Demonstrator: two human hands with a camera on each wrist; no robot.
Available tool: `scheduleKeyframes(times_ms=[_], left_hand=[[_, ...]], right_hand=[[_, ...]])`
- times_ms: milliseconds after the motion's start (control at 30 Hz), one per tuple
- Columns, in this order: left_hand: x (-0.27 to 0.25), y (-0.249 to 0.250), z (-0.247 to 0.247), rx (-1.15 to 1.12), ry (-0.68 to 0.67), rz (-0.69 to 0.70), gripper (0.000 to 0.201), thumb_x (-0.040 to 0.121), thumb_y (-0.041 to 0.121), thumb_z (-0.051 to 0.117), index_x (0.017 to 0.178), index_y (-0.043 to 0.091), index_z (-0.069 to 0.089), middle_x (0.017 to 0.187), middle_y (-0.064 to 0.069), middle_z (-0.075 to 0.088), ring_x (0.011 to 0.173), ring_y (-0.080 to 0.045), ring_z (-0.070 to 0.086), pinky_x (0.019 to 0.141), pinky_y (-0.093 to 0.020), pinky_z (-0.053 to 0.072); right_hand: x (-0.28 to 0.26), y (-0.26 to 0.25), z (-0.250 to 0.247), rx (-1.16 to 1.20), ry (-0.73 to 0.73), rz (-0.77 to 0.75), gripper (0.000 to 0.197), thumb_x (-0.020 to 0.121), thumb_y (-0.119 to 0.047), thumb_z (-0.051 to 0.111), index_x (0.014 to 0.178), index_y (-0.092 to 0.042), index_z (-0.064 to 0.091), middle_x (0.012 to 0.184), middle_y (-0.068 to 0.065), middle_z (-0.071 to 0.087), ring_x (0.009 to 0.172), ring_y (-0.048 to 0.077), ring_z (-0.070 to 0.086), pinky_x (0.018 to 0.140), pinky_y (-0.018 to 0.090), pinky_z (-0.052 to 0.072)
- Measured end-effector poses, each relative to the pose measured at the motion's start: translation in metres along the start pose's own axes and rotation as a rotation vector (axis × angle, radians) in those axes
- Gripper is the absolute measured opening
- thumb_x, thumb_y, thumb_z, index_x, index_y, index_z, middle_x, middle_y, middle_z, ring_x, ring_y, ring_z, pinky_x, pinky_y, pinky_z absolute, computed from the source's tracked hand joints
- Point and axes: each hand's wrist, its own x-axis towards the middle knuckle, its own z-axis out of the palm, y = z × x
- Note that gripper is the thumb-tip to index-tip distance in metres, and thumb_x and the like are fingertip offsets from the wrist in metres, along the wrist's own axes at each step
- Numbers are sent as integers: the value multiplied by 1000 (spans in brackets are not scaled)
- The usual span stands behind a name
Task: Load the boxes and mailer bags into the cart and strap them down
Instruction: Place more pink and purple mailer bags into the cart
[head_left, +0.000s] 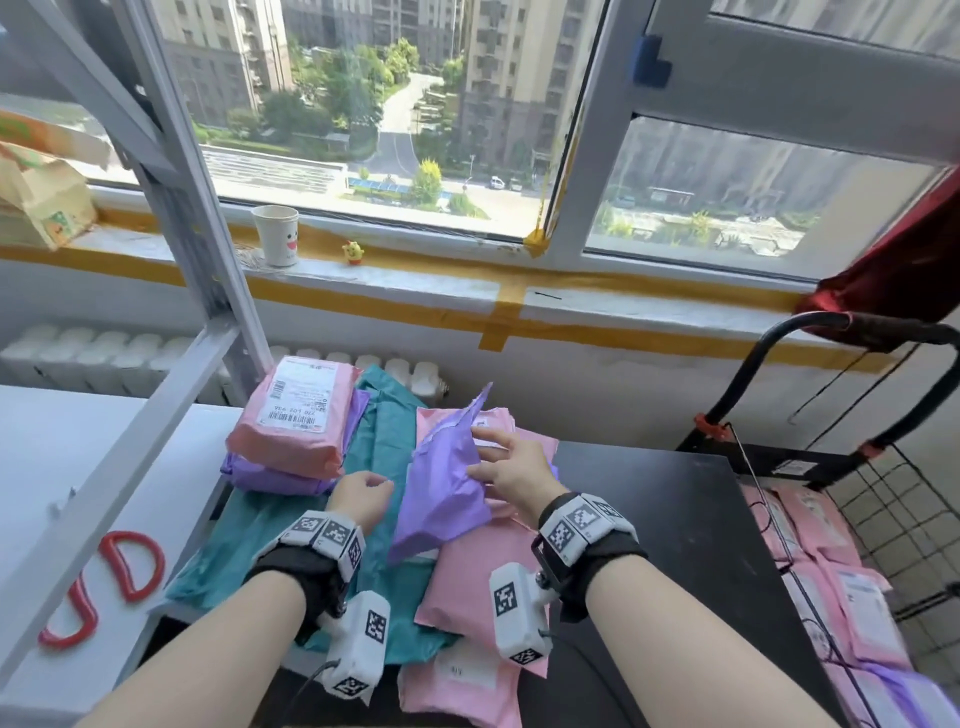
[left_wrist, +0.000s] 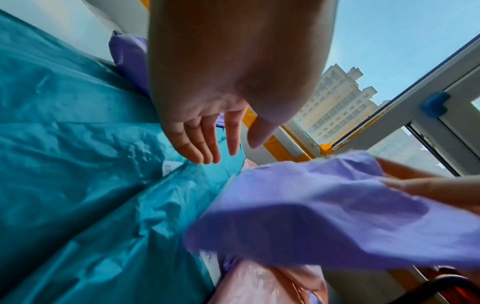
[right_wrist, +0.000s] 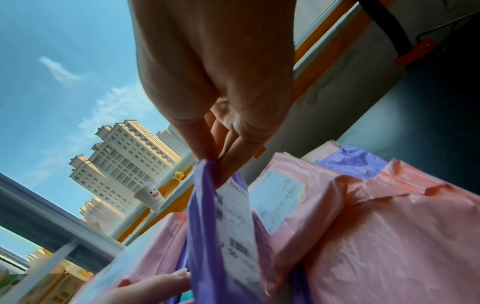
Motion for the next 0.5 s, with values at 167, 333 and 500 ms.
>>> scheduleKeyframes(times_ms=[167, 333, 500], left_hand=[[-12, 26, 26, -225, -273, -235, 26, 96, 33, 46, 84, 11, 51, 78, -12, 55, 63, -22, 46, 60, -26, 35], [-45, 57, 73, -472, -619, -316, 39, 96, 44, 41, 91, 9, 57, 87, -12, 60, 71, -23, 54, 62, -28, 43], [-68, 97, 125, -534, -600, -215, 16, 93, 18, 48, 86, 8, 58, 73, -8, 50, 59, -20, 43, 50, -25, 34]], right_hand=[[-27, -32, -22, -43, 32, -52, 52, 79, 20, 55, 123, -7, 60, 112, 22, 65, 59, 9, 53, 42, 12, 37], [-65, -45, -74, -6, 74, -99, 48, 80, 17, 58, 120, -9, 61, 110, 14, 69, 82, 23, 56, 58, 22, 39], [-115, -40, -152, 45, 211, -106, 47, 82, 15, 58, 120, -12, 59, 98, 4, 70, 74, 15, 63, 59, 21, 52]])
